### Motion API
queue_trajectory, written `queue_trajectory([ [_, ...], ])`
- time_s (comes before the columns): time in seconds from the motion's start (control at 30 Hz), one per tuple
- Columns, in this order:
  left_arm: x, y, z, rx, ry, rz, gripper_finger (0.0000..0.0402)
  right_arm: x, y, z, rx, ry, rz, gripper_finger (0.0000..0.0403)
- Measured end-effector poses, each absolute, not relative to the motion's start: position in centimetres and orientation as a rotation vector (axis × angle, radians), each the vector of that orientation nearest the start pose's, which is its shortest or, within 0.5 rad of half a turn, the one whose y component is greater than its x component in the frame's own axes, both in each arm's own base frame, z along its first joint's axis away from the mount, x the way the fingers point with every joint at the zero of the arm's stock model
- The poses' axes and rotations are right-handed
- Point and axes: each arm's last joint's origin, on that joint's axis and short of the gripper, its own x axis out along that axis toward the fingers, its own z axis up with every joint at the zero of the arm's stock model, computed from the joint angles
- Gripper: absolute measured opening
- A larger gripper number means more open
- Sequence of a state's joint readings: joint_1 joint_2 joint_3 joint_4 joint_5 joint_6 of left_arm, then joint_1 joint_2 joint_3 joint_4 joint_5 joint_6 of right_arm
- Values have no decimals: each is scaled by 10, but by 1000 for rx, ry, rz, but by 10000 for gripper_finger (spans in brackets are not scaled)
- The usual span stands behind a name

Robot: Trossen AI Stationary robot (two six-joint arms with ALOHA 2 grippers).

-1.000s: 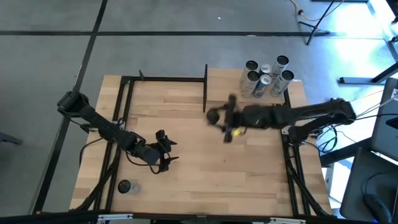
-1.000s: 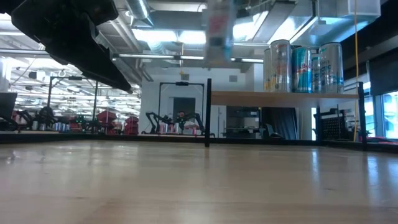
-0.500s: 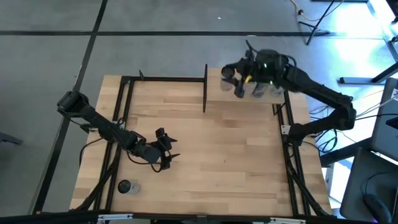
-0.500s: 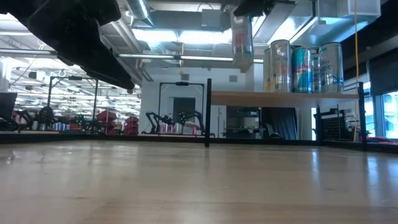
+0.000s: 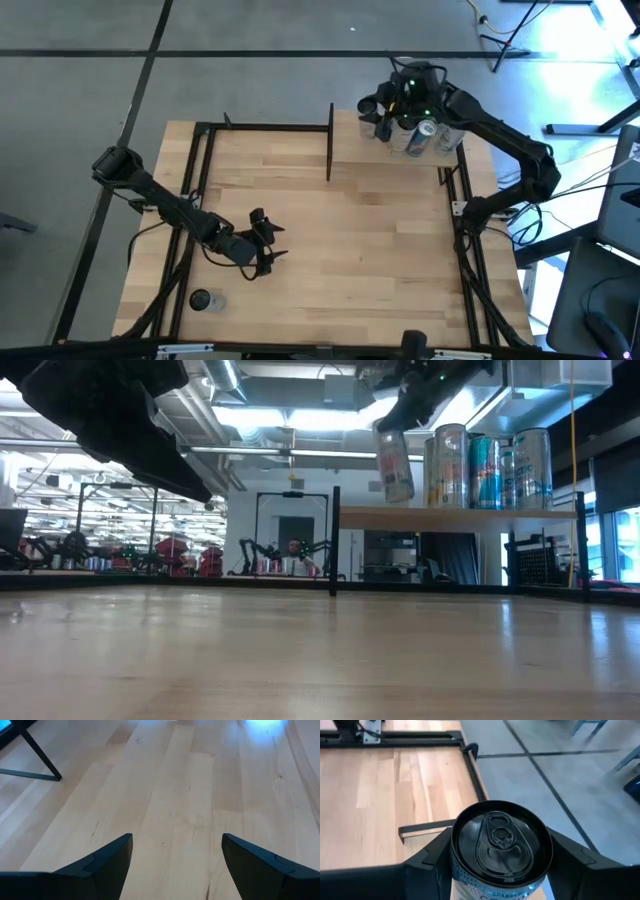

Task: Place canned beverage on shelf
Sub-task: Put the white and pink soda can on the shelf

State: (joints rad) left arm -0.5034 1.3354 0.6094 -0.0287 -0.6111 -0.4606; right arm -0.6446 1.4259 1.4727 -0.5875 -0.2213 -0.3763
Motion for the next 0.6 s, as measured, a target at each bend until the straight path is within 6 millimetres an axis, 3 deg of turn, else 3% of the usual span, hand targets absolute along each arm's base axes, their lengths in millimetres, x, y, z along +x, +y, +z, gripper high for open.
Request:
queue_trajectory([
  [0.6,225,-105,180,-47,596,246,300,259,-187,370,-135,647,-329,214],
])
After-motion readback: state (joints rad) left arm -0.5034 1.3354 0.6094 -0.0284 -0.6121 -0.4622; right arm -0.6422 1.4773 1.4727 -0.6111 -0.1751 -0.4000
